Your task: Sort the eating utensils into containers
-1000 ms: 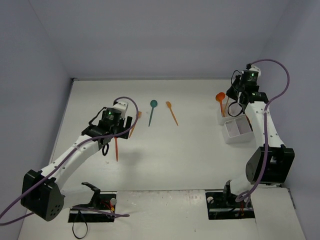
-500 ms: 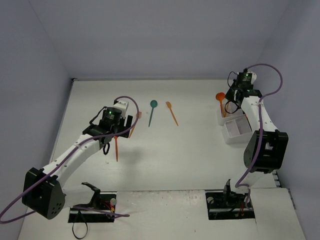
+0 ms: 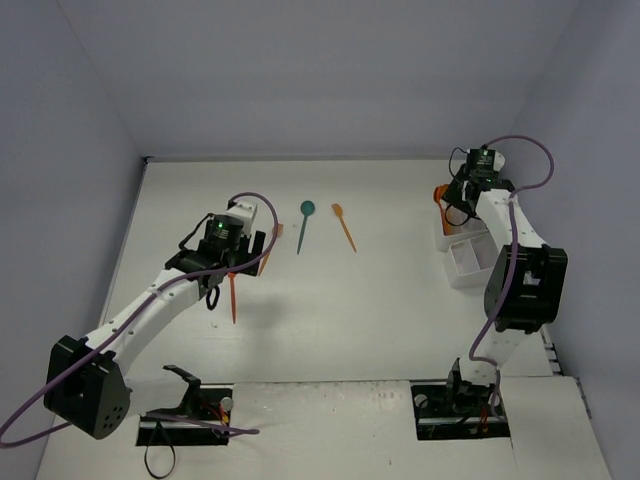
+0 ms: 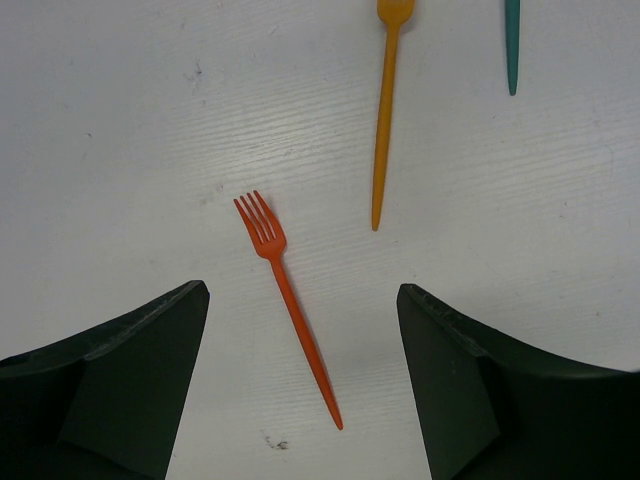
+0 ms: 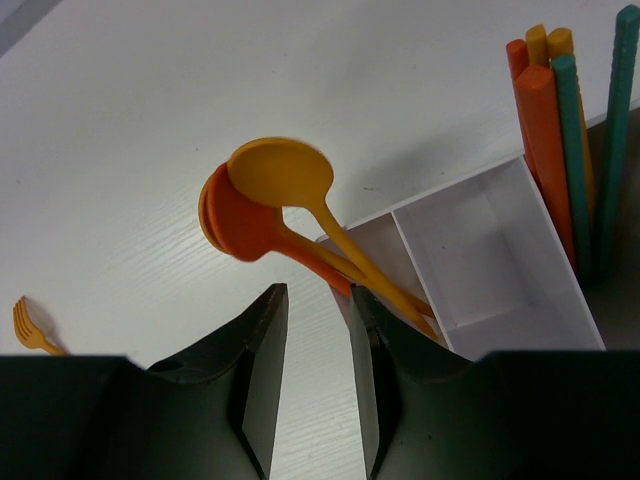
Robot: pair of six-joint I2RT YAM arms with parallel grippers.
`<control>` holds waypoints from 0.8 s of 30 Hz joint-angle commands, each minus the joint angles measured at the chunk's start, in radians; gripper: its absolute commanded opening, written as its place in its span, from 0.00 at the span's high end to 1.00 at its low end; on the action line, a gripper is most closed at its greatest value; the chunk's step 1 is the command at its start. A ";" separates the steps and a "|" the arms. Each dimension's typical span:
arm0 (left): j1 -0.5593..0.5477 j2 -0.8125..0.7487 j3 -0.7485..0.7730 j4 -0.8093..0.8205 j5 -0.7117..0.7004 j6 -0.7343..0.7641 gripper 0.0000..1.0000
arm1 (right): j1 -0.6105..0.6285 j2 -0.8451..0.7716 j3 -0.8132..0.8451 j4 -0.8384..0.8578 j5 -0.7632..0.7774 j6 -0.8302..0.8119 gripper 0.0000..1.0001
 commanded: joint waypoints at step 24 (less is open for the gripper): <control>-0.027 0.420 0.446 0.036 0.195 -0.216 0.29 | 0.012 -0.544 -0.194 0.016 -0.194 -0.006 0.44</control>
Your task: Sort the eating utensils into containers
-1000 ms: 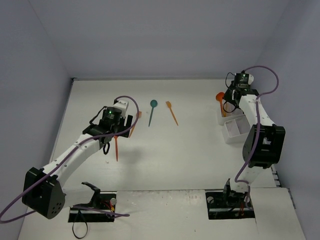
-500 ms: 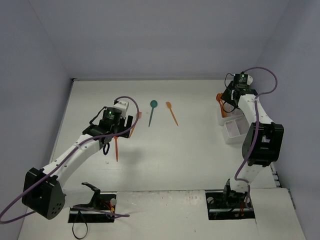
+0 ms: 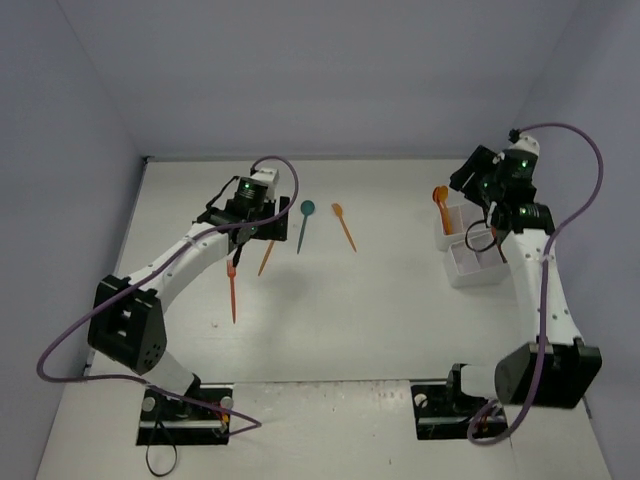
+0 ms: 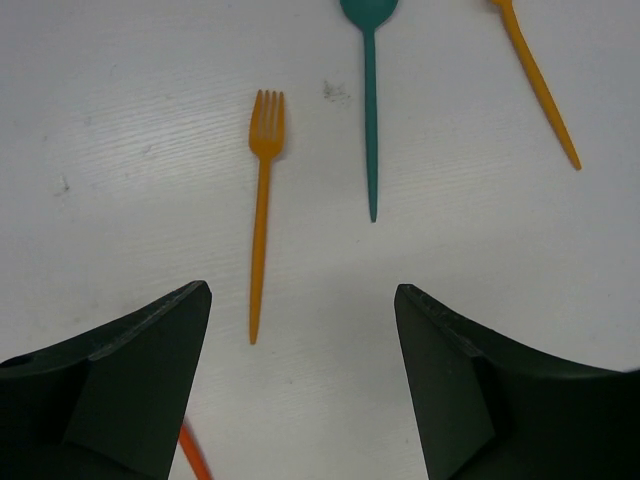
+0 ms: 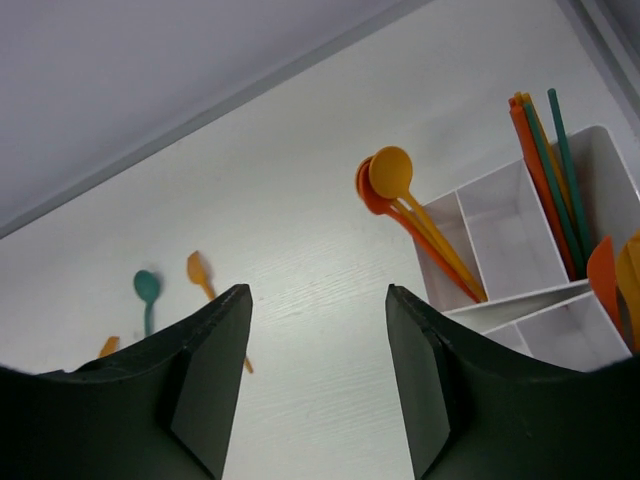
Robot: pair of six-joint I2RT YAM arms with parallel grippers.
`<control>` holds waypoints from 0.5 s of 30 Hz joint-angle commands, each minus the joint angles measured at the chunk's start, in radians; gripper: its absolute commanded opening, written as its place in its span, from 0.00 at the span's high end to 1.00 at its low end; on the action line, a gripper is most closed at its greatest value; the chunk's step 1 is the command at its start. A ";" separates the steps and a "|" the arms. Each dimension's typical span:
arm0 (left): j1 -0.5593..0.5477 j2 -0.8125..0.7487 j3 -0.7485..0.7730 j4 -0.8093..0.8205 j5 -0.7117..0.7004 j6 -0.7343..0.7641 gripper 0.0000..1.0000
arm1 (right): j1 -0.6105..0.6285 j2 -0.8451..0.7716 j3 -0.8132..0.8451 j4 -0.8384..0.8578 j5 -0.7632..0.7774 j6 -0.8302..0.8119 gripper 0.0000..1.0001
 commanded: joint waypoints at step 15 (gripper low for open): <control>-0.075 0.587 0.561 -0.049 -0.073 -0.072 0.46 | 0.133 -0.454 -0.319 0.006 -0.106 0.013 0.32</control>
